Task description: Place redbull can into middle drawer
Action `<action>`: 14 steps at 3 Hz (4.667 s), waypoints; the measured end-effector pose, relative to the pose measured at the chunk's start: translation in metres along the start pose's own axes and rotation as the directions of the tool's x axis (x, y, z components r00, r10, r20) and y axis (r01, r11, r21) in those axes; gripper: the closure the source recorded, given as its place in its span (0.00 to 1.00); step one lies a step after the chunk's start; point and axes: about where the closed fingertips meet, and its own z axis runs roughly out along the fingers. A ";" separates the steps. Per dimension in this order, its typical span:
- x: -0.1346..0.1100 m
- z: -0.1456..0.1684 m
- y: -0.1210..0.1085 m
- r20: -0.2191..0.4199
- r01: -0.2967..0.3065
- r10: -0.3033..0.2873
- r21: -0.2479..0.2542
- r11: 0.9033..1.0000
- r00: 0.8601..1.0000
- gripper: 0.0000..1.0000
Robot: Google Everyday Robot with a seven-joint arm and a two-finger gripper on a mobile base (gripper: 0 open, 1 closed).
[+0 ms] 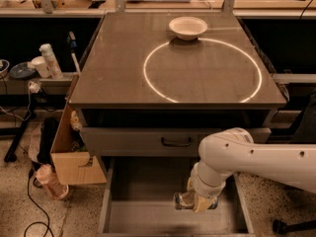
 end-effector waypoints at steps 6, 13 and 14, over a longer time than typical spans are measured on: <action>0.009 0.055 0.011 -0.158 -0.133 0.131 0.001 0.991 0.979 1.00; 0.018 0.101 0.012 -0.196 -0.161 0.142 -0.084 0.983 0.970 0.27; 0.018 0.101 0.012 -0.196 -0.161 0.142 -0.084 0.983 0.970 0.04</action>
Offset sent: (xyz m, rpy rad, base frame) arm -0.0156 -0.0034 -0.0351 -0.0308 0.0708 -0.0305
